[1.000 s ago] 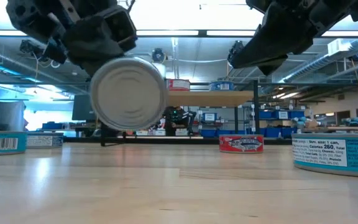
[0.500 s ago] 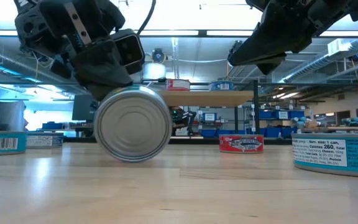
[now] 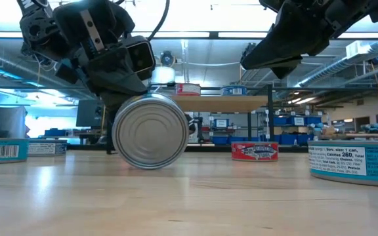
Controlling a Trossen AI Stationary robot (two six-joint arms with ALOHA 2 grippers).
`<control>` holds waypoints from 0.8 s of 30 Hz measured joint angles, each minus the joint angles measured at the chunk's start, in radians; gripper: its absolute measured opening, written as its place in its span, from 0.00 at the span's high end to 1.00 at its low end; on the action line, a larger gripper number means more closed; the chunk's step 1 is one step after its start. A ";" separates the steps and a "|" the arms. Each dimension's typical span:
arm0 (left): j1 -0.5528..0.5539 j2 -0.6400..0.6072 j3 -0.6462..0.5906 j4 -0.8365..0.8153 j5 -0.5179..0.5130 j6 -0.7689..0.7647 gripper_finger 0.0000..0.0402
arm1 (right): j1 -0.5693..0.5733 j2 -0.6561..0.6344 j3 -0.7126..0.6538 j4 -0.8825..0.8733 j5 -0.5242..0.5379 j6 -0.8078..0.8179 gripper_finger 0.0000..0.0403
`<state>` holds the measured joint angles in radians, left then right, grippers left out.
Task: Stack canned seafood by type on shelf
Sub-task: Stack the yellow blue tuna can on top of the other yellow blue tuna can on the shelf
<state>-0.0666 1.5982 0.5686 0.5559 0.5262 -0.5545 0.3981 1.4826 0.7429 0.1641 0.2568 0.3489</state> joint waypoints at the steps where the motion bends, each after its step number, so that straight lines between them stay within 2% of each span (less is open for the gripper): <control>1: 0.000 0.000 0.000 0.000 0.000 0.000 0.97 | 0.000 0.000 0.000 0.000 0.000 0.000 0.97; 6: 0.000 0.000 0.000 0.011 -0.007 0.006 0.94 | 0.000 0.000 0.000 0.000 0.000 0.000 0.97; 19: 0.002 0.001 -0.002 0.012 -0.036 0.027 0.75 | 0.000 0.000 0.000 0.000 -0.009 0.001 0.96; 24: 0.016 0.001 -0.002 0.015 -0.043 0.030 0.73 | 0.000 0.000 0.000 0.000 -0.009 0.001 0.96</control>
<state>-0.0511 1.5990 0.5671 0.5712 0.4828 -0.5243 0.3981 1.4826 0.7425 0.1642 0.2475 0.3496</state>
